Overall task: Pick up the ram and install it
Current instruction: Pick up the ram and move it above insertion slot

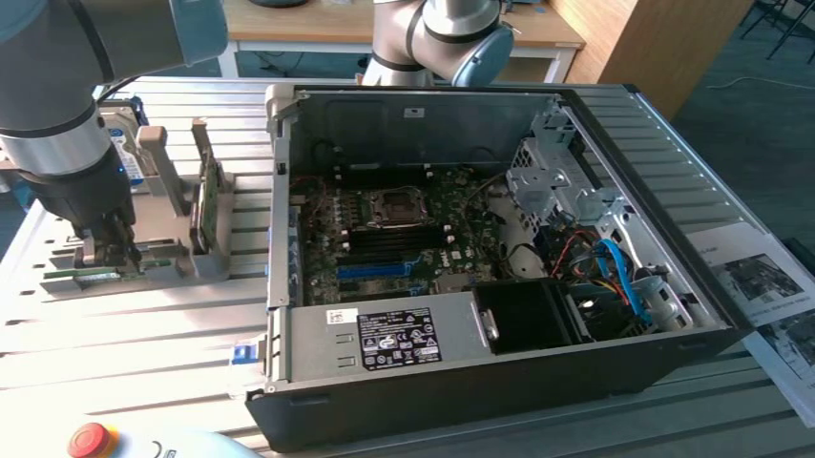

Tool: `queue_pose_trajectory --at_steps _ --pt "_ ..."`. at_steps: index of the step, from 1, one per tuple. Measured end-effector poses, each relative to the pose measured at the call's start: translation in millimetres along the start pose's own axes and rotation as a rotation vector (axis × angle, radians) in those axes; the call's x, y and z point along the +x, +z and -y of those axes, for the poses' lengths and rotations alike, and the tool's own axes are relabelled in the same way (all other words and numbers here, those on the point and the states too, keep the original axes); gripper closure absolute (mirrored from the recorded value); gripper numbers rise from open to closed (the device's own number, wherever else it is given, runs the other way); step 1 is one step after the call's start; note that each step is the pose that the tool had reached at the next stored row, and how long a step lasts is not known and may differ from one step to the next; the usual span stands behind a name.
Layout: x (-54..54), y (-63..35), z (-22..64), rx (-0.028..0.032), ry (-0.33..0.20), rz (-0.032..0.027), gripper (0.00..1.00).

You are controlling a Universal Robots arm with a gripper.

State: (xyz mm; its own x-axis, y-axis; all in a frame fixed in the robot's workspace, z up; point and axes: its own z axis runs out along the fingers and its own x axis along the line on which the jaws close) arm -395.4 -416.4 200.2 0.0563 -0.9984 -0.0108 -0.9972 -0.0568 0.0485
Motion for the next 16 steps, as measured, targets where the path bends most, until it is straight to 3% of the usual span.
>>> queue_pose_trajectory --at_steps 16 --pt "0.0 0.0 0.0 -0.0001 -0.009 -0.0005 0.79"
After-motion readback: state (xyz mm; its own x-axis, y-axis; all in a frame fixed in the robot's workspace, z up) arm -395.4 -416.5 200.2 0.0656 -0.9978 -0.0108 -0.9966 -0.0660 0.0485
